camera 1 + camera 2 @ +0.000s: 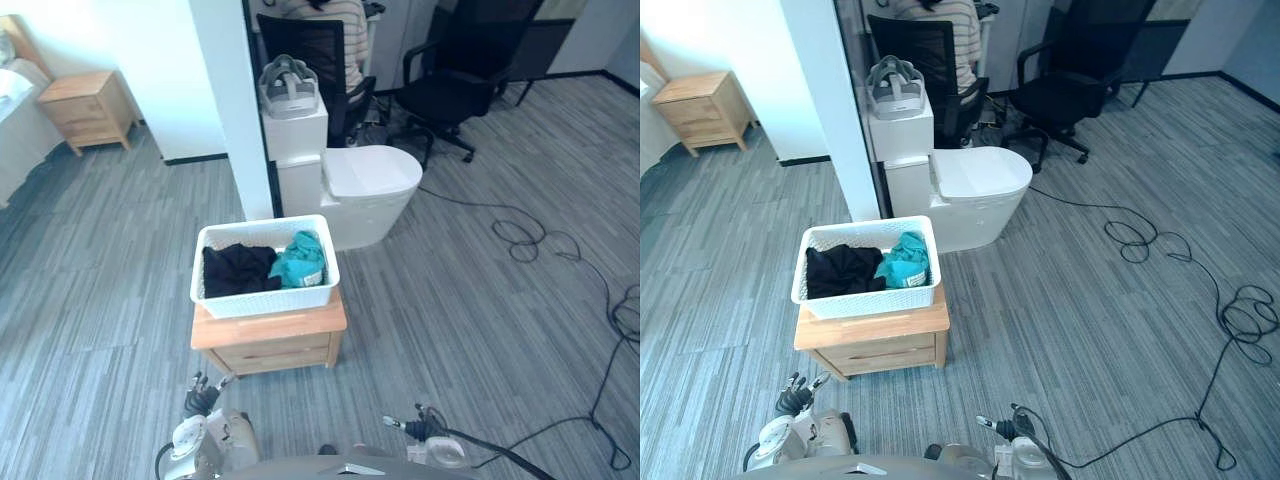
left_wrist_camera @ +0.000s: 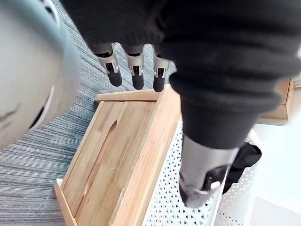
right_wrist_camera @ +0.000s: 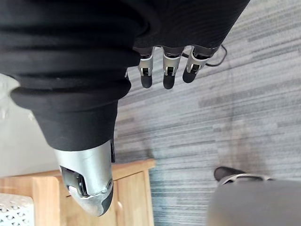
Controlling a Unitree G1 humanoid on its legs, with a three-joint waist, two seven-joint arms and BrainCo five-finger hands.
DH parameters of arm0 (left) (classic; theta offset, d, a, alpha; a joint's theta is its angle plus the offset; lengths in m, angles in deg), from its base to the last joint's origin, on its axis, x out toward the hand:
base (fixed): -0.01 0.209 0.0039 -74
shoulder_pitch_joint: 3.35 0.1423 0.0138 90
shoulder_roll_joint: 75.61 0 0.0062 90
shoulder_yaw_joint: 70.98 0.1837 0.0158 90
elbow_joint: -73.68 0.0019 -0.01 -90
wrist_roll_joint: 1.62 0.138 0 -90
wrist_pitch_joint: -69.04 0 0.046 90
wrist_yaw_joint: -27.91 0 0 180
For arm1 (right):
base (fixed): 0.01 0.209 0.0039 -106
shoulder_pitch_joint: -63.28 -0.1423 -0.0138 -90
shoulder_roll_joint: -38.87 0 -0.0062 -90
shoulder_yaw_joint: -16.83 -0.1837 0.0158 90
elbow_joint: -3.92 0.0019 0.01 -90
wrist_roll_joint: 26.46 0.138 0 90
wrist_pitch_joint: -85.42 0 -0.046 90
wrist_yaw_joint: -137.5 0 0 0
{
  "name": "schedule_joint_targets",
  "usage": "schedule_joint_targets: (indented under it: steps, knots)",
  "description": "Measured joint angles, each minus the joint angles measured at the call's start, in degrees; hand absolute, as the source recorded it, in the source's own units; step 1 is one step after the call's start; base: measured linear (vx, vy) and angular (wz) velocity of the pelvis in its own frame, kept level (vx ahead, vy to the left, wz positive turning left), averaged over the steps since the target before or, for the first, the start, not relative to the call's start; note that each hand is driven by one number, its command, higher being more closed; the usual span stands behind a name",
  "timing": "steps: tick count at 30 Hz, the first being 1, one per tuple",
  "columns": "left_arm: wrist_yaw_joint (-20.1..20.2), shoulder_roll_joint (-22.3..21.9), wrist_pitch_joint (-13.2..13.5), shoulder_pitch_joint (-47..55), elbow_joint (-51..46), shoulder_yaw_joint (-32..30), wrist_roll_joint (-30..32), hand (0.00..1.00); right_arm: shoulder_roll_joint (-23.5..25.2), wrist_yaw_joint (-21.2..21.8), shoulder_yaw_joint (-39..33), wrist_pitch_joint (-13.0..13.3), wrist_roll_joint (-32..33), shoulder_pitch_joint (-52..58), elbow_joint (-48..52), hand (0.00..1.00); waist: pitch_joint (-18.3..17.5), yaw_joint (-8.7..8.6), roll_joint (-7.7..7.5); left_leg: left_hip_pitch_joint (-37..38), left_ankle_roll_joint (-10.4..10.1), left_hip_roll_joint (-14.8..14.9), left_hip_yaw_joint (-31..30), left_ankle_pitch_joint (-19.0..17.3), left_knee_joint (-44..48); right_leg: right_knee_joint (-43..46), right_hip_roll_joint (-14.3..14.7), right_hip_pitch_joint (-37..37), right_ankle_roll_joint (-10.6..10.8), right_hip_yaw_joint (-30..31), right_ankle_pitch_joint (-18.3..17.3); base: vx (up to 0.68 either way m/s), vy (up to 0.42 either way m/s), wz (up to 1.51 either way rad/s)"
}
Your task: Pick up the laundry basket with both hands and put the clothes into the washing machine.
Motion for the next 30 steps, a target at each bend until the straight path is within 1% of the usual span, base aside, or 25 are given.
schedule_joint_targets:
  steps: [1, 2, 3, 4, 5, 6, 8, 9, 12, 13, 14, 15, 16, 19, 22, 23, 24, 25, 26, 27, 28, 29, 30]
  knots:
    - [-0.04, -0.26, -0.01, 0.01, 0.05, -0.01, 0.07, 0.00, 0.41, -0.24, -0.15, 0.02, 0.39, -0.08, 0.17, 0.00, -0.05, 0.08, 0.09, 1.08, -0.76, -1.11, -0.18, 0.70, -4.94, -0.22, 0.18, 0.36, 0.40, 0.76, -0.24, 0.31, 0.080, -0.62]
    - [-0.12, -0.89, 0.04, 0.15, 0.64, -0.28, 0.11, 0.00, 1.14, -0.61, -0.43, 0.09, 0.63, 0.39, 0.80, 0.00, -0.60, 0.09, 0.63, 2.54, -0.45, -2.56, -1.05, 3.19, -11.31, -0.83, 0.52, 1.00, 1.07, 1.37, -0.87, 0.29, 0.146, -0.58]
    - [-0.03, -0.91, 0.12, -0.19, 2.11, -0.37, 0.15, 0.00, 2.19, -1.21, -0.43, 0.06, 0.80, 0.86, 2.41, 0.00, -0.94, -0.14, 1.05, 4.43, 0.02, -3.70, -0.95, 4.98, -14.61, -0.69, 0.59, 1.79, 1.65, 1.76, -1.88, 0.24, 0.164, -0.51]
    - [-0.03, -0.93, 0.09, -0.20, 2.73, -0.37, 0.18, 0.00, 2.66, -1.40, -0.83, 0.15, 1.06, 1.42, 3.39, 0.00, -1.22, -0.43, 1.23, 5.70, -0.14, -4.15, -0.48, 6.26, -16.43, -0.27, 0.61, 2.12, 2.42, 2.30, -2.36, 0.26, 0.209, -0.36]
    - [-0.04, -0.77, 0.04, -0.47, 4.08, -0.55, 0.21, 0.00, 3.84, -1.59, -1.62, 0.24, 1.30, 2.36, 4.79, 0.00, -1.94, -0.81, 0.69, 8.13, 0.18, -5.51, 0.77, 8.20, -20.34, 0.63, -0.13, 2.46, 3.57, 3.08, -3.53, 0.24, 0.204, -0.18]
    - [-0.19, -0.50, 0.10, -0.49, 4.35, -0.82, 0.26, 0.00, 5.03, -1.78, -2.13, 0.21, 1.43, 3.31, 5.53, 0.00, -3.27, -0.85, -0.59, 9.48, 0.84, -7.46, 1.63, 9.06, -23.85, 1.36, -1.71, 2.07, 4.38, 3.58, -3.98, 0.23, 0.196, -0.13]
    - [-0.11, 0.33, 0.31, -0.32, 4.53, -0.72, 0.34, 0.00, 6.81, -2.41, -2.32, 0.20, 1.85, 4.07, 6.25, 0.00, -4.45, -0.73, -2.47, 11.50, 1.44, -9.61, 2.26, 10.08, -27.75, 1.69, -3.29, 1.49, 5.31, 4.16, -4.60, 0.19, 0.152, -0.01]
    - [-0.13, 0.84, 0.34, -0.31, 4.70, -0.73, 0.41, 0.00, 7.78, -2.77, -2.12, 0.21, 2.59, 3.82, 6.81, 0.00, -4.77, -0.75, -3.30, 12.45, 2.14, -11.17, 2.57, 10.69, -30.20, 1.84, -4.42, 1.24, 5.60, 4.19, -4.76, 0.21, 0.162, 0.03]
    - [-0.25, 1.00, 0.37, -0.09, 4.82, -0.77, 0.41, 0.00, 7.82, -3.34, -2.32, 0.09, 2.64, 3.61, 8.62, 0.00, -4.85, -0.15, -3.25, 14.19, 2.62, -12.83, 2.91, 11.00, -32.95, 2.12, -5.60, 1.50, 5.64, 4.36, -4.76, 0.13, 0.148, 0.00]
    - [-0.36, 1.03, 0.37, 0.19, 4.78, -0.82, 0.37, 0.00, 7.80, -3.62, -2.37, 0.01, 2.62, 3.67, 12.00, 0.00, -4.80, -0.04, -2.96, 14.92, 3.06, -13.51, 2.93, 11.32, -34.37, 2.13, -6.01, 1.56, 5.66, 4.39, -4.76, 0.06, 0.121, 0.01]
    - [-0.52, 1.21, 0.37, 0.60, 4.55, -0.81, 0.34, 0.00, 7.79, -3.72, -2.47, -0.13, 2.62, 3.88, 16.24, 0.00, -4.77, -0.12, -2.73, 14.92, 3.26, -14.10, 2.91, 11.48, -34.90, 2.12, -6.51, 1.39, 6.12, 4.39, -5.03, 0.06, 0.118, 0.02]
    - [-0.56, 1.35, 0.36, 0.89, 4.28, -0.81, 0.24, 0.00, 7.79, -3.82, -2.55, -0.20, 2.57, 3.91, 18.54, 0.00, -4.70, -0.13, -2.66, 14.83, 3.29, -14.35, 2.90, 11.46, -34.91, 2.11, -6.69, 1.33, 6.35, 4.41, -5.17, 0.03, 0.082, 0.03]
    - [-0.47, 1.69, 0.35, 2.38, 3.24, -0.88, -1.03, 0.00, 7.79, -4.59, -2.57, -0.48, 2.36, 4.02, 26.57, 0.00, -4.57, -0.14, -2.44, 14.72, 3.36, -14.77, 2.51, 11.42, -35.26, 2.02, -6.99, 1.29, 6.70, 4.36, -5.39, 0.00, 0.048, 0.04]
    - [-0.55, 1.96, -0.11, 4.63, 1.33, -1.32, -3.35, 0.00, 7.80, -6.14, -2.96, -0.92, 2.33, 3.66, 35.19, 0.00, -4.49, -0.02, -2.41, 14.20, 3.67, -15.41, 1.54, 11.61, -35.31, 1.62, -7.51, 1.24, 7.40, 4.04, -6.35, -0.03, 0.008, 0.14]
    - [-1.65, 1.68, -1.60, 6.80, 1.34, -3.36, -4.45, 0.00, 7.60, -6.79, -3.21, -1.75, 1.79, 2.42, 39.23, 0.00, -4.00, 0.20, -1.59, 13.50, 4.04, -15.73, 0.28, 11.98, -35.34, 1.11, -7.64, 1.30, 7.42, 2.71, -6.50, -0.03, -0.010, 0.26]
    - [-2.30, 1.40, -2.33, 7.82, 1.19, -4.38, -5.77, 0.00, 7.18, -7.38, -3.31, -2.86, 0.57, 2.43, 40.72, 0.00, -4.12, 0.25, -1.33, 12.72, 4.13, -15.80, -0.50, 12.23, -35.34, 0.90, -7.68, 1.00, 7.41, 1.78, -6.49, -0.03, -0.006, 0.42]
    - [-2.95, 1.19, -2.93, 8.56, 0.51, -6.09, -6.74, 0.00, 7.00, -7.54, -3.33, -3.72, 0.14, 1.94, 41.80, 0.00, -4.14, 0.47, -1.15, 11.73, 4.29, -15.92, -1.48, 12.68, -35.34, 0.77, -7.70, 0.44, 7.37, 0.79, -6.46, -0.03, -0.007, 0.42]
    - [-3.39, 1.09, -3.39, 8.83, 0.20, -7.06, -7.14, 0.00, 6.91, -7.54, -3.41, -4.15, 0.14, 1.52, 42.46, 0.00, -3.99, 0.58, -1.08, 11.41, 4.35, -15.90, -1.60, 12.83, -35.34, 0.77, -7.69, 0.29, 7.33, 0.35, -6.41, -0.02, -0.005, 0.39]
    - [-4.69, 0.67, -4.11, 9.46, -0.22, -10.25, -9.10, 0.00, 6.60, -7.53, -3.94, -4.52, 0.15, 0.00, 43.55, 0.00, -3.61, 0.91, -0.89, 10.78, 4.46, -15.94, -2.11, 13.16, -35.33, 0.76, -7.68, 0.31, 7.23, -0.52, -6.19, -0.01, -0.004, 0.26]
    - [-5.26, 0.65, -4.22, 9.64, -0.34, -11.30, -9.86, 0.00, 6.28, -7.52, -4.08, -4.63, 0.16, -0.60, 43.74, 0.00, -3.50, 1.00, -0.85, 10.66, 4.47, -15.98, -2.31, 13.20, -35.33, 0.75, -7.68, 0.31, 7.22, -0.68, -6.17, 0.00, -0.001, 0.28]
    - [-6.36, 0.35, -4.59, 9.09, -1.03, -15.01, -11.32, 0.00, 6.08, -7.46, -4.19, -5.03, 0.16, -1.92, 44.80, 0.00, -3.18, 1.42, -0.57, 10.36, 4.56, -16.10, -2.93, 13.40, -35.31, 0.80, -7.70, 0.32, 7.35, -1.25, -5.99, 0.00, 0.002, 0.20]
    - [-6.79, 0.35, -4.76, 8.87, -1.89, -16.62, -12.25, 0.00, 5.90, -7.45, -4.13, -5.02, 0.18, -2.69, 45.35, 0.00, -3.03, 1.44, -0.44, 10.07, 4.59, -16.13, -3.20, 13.51, -35.30, 0.83, -7.72, 0.22, 7.34, -1.64, -5.98, -0.02, 0.004, 0.27]
    - [-8.33, 0.59, -4.77, 8.75, -5.50, -19.69, -14.26, 0.00, 5.07, -7.42, -3.69, -5.02, 0.23, -5.51, 45.49, 0.00, -2.67, 1.42, -0.22, 9.06, 4.78, -16.09, -3.77, 14.03, -35.22, 1.40, -7.69, -0.72, 7.31, -2.23, -5.97, -0.02, 0.001, 0.23]
